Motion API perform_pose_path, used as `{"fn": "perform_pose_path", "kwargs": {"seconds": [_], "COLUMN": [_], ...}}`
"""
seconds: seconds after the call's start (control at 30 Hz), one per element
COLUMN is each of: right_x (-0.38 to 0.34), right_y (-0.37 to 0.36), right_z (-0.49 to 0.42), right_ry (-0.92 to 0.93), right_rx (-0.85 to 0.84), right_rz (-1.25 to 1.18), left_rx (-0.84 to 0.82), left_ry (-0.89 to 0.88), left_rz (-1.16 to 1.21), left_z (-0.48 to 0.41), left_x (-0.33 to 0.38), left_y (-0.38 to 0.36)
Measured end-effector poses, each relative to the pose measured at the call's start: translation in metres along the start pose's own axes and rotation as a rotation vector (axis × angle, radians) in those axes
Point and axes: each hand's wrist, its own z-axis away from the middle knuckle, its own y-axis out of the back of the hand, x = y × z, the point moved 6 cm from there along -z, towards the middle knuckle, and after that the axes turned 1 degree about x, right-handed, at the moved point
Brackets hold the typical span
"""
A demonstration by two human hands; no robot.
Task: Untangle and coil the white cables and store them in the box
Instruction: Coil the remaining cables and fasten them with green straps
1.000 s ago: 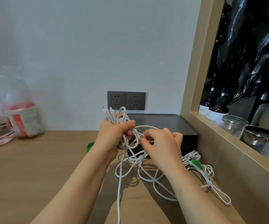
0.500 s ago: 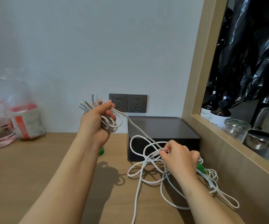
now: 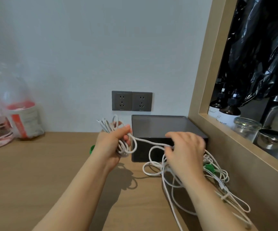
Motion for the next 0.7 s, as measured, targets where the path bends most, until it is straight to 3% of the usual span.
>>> {"fn": "perform_pose_path", "kwargs": {"seconds": [0.13, 0.23, 0.4, 0.5, 0.6, 0.7], "right_x": [-0.041, -0.042, 0.000, 0.007, -0.009, -0.045], "right_y": [-0.027, -0.041, -0.061, -0.066, -0.065, -0.043], "right_z": [0.009, 0.003, -0.010, -0.009, -0.011, -0.002], "right_ry": [0.051, -0.017, -0.363, -0.450, -0.264, 0.061], "right_rx": [-0.388, -0.462, -0.356, -0.282, -0.222, 0.196], "right_rz": [-0.532, -0.596, -0.373, -0.285, -0.026, -0.058], "left_rx": [-0.041, -0.054, -0.007, 0.021, 0.062, 0.089], "left_ry": [0.004, 0.008, 0.036, 0.038, 0.018, -0.012], "left_rz": [-0.129, -0.212, -0.231, -0.217, -0.208, -0.210], "left_z": [-0.005, -0.012, -0.020, -0.025, -0.028, -0.029], "left_x": [-0.014, -0.016, -0.020, -0.028, -0.034, -0.034], "left_y": [0.013, 0.024, 0.051, 0.058, 0.059, 0.060]}}
